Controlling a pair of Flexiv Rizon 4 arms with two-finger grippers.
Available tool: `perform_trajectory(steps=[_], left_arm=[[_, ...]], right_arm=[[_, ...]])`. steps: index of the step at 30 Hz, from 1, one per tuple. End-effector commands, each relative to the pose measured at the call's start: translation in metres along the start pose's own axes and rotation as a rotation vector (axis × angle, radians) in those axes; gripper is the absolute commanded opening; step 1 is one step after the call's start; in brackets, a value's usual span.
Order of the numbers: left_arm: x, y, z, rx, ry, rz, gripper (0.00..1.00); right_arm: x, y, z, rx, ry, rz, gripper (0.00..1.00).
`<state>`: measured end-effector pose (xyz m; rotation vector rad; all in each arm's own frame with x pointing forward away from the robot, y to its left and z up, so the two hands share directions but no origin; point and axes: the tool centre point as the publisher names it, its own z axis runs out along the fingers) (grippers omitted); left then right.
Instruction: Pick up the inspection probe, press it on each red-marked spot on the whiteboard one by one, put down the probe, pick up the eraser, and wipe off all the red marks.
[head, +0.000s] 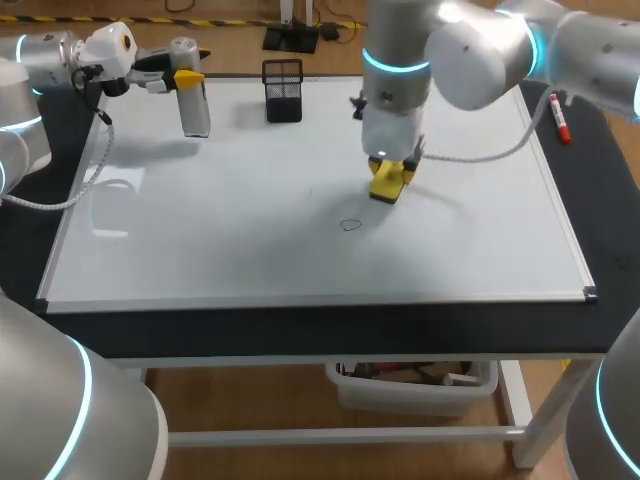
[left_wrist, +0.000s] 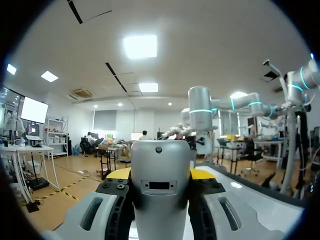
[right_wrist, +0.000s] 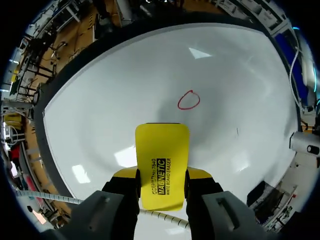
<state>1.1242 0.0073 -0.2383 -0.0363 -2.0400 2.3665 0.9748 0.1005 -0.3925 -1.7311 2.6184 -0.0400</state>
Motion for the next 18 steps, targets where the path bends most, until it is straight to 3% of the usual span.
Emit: perform_trajectory(steps=[1, 11, 18], left_arm=[[-0.006, 0.001, -0.003, 0.004, 0.02, -0.001, 0.0], [-0.006, 0.001, -0.003, 0.004, 0.02, -0.001, 0.0], [-0.006, 0.001, -0.003, 0.004, 0.02, -0.001, 0.0]], right_arm=[[-0.01, 0.022, -0.002, 0.046, 0.004, -0.026, 0.0], [-0.045, 0.061, 0.0, 0.041, -0.002, -0.144, 0.0], [-0.058, 0.076, 0.007, 0.025, -0.013, -0.18, 0.0]])
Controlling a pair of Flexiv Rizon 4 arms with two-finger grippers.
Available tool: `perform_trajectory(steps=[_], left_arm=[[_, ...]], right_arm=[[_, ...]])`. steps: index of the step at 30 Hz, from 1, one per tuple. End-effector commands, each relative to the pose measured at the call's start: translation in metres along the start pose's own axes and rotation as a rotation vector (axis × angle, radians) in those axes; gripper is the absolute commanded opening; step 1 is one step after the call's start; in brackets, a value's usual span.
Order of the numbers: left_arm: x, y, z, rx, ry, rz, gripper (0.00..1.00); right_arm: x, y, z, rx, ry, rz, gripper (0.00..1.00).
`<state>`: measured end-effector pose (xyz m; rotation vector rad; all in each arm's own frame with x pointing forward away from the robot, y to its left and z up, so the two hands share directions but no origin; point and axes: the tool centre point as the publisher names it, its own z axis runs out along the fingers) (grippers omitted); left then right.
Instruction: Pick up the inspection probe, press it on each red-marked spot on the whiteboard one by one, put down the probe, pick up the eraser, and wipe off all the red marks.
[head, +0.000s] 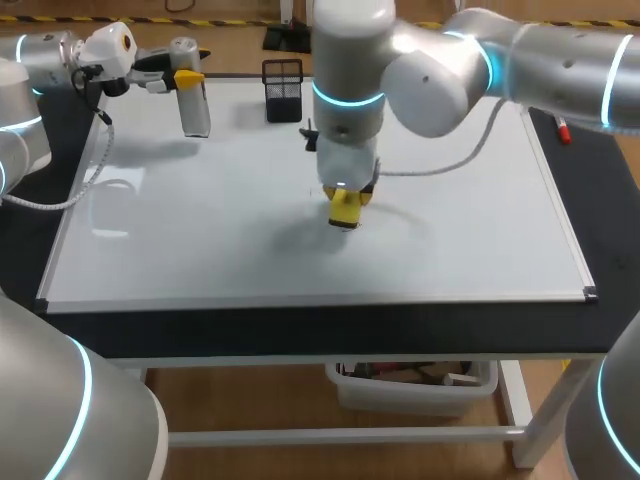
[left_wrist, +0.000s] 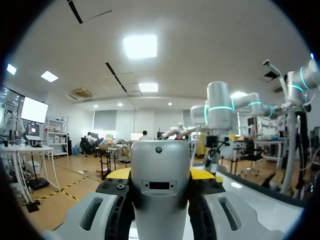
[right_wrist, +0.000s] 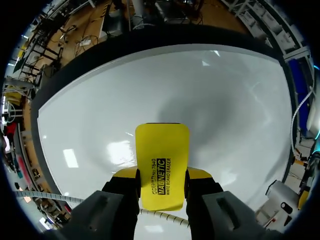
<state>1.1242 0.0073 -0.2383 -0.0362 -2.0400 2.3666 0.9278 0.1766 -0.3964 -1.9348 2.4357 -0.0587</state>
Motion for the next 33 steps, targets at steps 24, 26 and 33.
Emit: perform_trajectory(steps=[24, 26, 33], left_arm=[[-0.006, 0.001, -0.003, 0.004, 0.02, -0.001, 0.0], [-0.006, 0.001, -0.003, 0.004, 0.02, -0.001, 0.0], [-0.006, 0.001, -0.003, 0.004, 0.02, -0.001, 0.0]], right_arm=[[-0.025, 0.012, 0.033, -0.048, 0.024, -0.109, 0.0], [-0.025, 0.013, 0.034, -0.05, 0.025, -0.12, 0.0], [-0.022, 0.016, 0.037, -0.052, 0.027, -0.121, 0.0]])
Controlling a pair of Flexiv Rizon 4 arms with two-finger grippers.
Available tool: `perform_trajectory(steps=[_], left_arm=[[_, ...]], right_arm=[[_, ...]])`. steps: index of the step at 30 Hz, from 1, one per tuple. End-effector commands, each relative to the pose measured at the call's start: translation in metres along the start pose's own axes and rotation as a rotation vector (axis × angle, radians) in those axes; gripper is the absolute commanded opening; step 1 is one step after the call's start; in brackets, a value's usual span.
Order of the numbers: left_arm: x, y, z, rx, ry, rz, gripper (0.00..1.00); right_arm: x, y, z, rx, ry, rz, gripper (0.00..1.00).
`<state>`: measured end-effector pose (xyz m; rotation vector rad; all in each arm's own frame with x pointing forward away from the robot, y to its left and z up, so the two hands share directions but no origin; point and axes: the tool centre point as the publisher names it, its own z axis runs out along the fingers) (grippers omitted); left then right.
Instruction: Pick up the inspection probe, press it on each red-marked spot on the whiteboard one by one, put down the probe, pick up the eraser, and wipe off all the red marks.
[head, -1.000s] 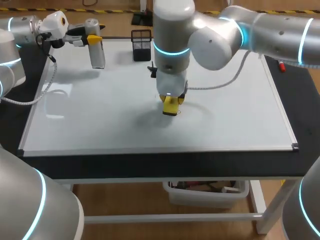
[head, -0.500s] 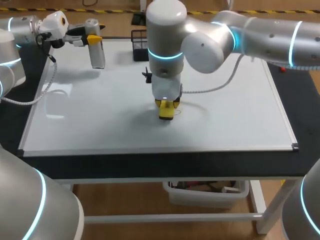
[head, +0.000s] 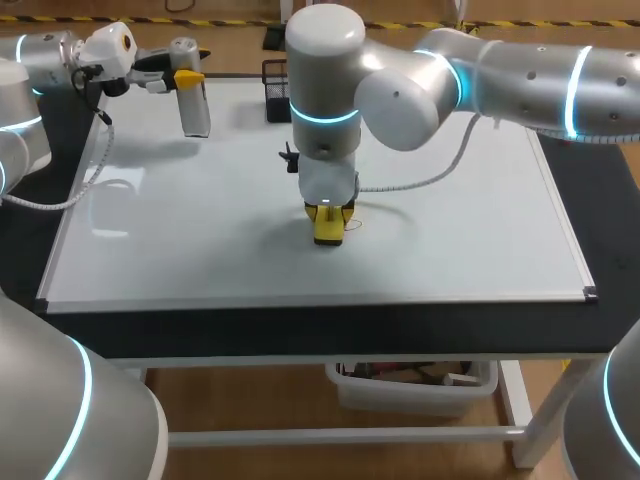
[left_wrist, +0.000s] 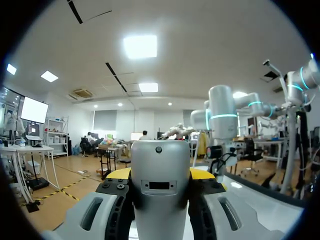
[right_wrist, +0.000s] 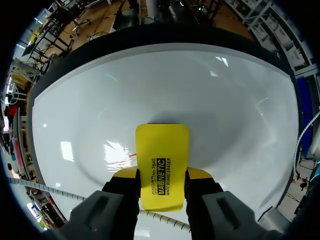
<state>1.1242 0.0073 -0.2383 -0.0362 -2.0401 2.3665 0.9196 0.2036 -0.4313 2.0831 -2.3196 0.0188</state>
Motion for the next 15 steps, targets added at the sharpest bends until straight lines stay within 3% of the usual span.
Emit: perform_trajectory(steps=[1, 15], left_arm=[[-0.006, 0.001, -0.003, 0.004, 0.02, -0.001, 0.0], [-0.006, 0.001, -0.003, 0.004, 0.02, -0.001, 0.0]], right_arm=[[0.004, 0.0, 0.003, 0.002, 0.003, 0.004, 0.0], [0.029, 0.004, 0.008, 0.002, 0.01, 0.074, 0.0]])
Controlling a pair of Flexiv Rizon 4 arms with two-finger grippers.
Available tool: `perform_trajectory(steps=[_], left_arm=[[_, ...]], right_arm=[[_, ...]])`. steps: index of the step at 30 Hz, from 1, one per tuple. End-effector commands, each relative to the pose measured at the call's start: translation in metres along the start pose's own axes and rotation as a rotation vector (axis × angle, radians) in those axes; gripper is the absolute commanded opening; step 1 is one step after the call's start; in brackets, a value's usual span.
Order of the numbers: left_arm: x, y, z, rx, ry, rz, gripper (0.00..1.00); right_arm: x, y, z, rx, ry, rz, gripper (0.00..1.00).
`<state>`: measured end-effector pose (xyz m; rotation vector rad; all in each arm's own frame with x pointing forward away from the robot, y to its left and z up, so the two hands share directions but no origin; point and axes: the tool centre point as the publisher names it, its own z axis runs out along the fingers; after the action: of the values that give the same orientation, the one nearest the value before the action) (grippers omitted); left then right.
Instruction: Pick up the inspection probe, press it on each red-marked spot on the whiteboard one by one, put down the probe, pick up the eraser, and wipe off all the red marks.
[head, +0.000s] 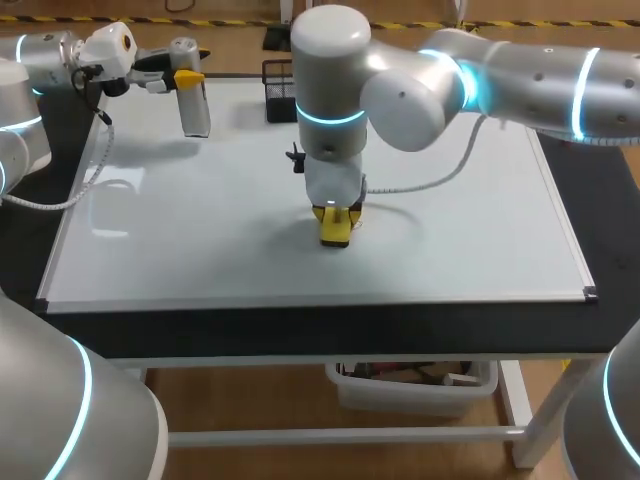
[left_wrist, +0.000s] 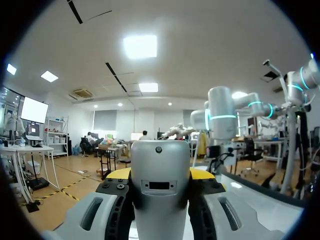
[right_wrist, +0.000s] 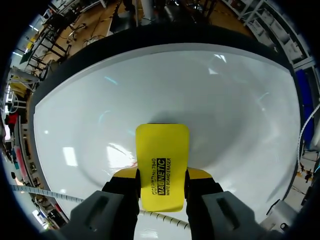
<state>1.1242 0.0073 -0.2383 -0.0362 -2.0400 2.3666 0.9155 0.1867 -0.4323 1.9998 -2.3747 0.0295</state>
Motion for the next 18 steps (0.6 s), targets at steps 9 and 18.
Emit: perform_trajectory(steps=[9, 18], left_arm=[[-0.006, 0.001, -0.003, 0.004, 0.02, -0.001, 0.0], [-0.006, 0.001, -0.003, 0.004, 0.02, -0.001, 0.0]], right_arm=[[0.032, -0.002, 0.012, -0.001, 0.005, 0.065, 0.0], [0.049, -0.006, 0.015, -0.006, 0.016, 0.105, 0.0]])
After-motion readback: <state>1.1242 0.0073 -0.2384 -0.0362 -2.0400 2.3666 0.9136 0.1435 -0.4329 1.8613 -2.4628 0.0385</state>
